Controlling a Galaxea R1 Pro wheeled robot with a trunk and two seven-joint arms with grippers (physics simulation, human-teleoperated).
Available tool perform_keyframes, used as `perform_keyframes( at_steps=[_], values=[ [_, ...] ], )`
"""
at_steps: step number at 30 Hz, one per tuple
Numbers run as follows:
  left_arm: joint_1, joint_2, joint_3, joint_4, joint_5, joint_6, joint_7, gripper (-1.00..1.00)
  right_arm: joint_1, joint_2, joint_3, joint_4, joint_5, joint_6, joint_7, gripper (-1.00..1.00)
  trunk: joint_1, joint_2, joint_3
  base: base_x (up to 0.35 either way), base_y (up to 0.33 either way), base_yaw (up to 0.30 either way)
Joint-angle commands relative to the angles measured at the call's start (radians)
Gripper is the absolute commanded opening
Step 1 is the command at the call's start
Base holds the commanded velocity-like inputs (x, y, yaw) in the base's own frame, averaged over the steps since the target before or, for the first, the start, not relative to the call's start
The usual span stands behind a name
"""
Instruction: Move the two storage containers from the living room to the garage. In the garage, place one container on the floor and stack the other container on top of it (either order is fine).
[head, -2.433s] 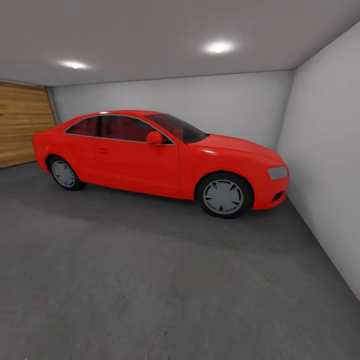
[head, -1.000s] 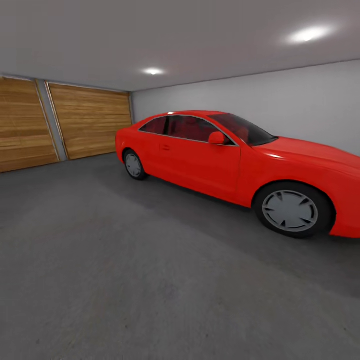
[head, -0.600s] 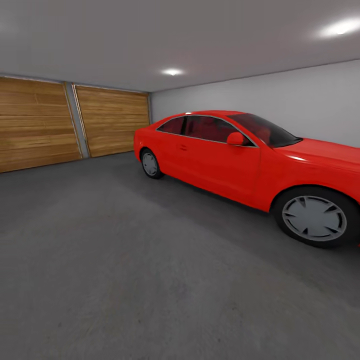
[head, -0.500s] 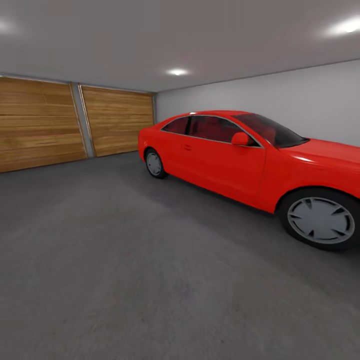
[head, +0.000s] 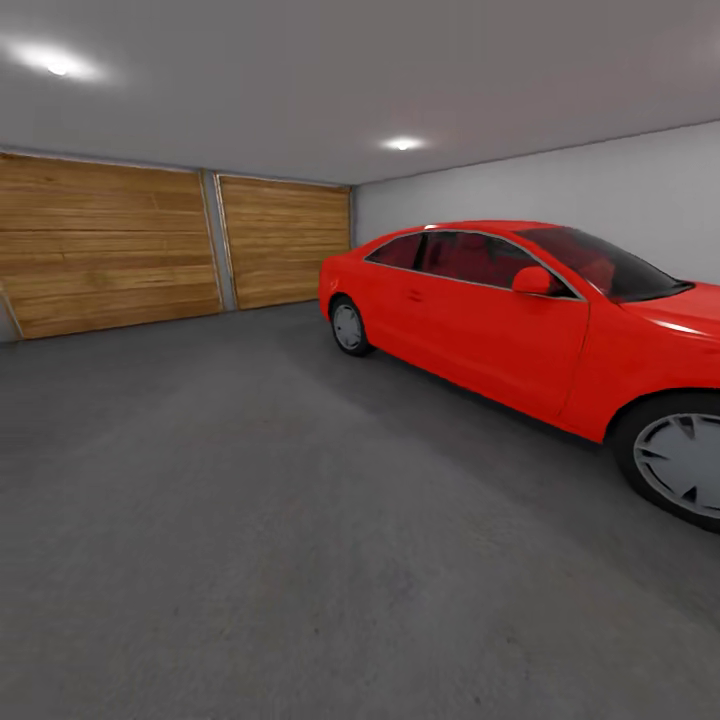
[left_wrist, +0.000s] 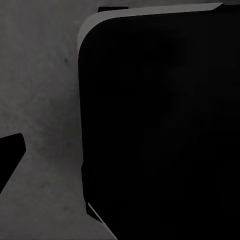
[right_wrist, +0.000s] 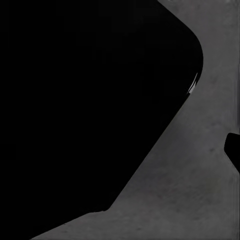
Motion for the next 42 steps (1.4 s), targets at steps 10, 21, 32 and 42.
perform_keyframes(
  at_steps=[10,21,32,42],
  values=[
    [0.000,0.000,0.000,0.000,0.000,-0.001,0.000,1.00,0.000,0.000,0.002,0.000,-0.001,-0.003,0.000,1.00,0.000,0.000,-0.001,0.000,0.000,0.276],
    [0.000,0.000,0.000,0.000,0.000,-0.001,0.000,1.00,0.000,-0.001,0.003,0.000,-0.001,-0.003,0.000,1.00,0.000,0.000,-0.001,0.000,0.000,0.276],
    [0.000,-0.003,0.006,0.000,0.008,-0.002,0.000,1.00,0.000,-0.002,0.003,0.000,-0.001,-0.003,0.000,1.00,0.000,0.000,-0.001,0.000,0.000,0.276],
    [0.000,-0.002,0.006,-0.001,0.011,-0.002,0.000,1.00,0.000,-0.001,0.003,0.000,0.000,-0.003,0.000,1.00,0.000,0.000,-0.001,0.000,0.000,0.275]
  ],
)
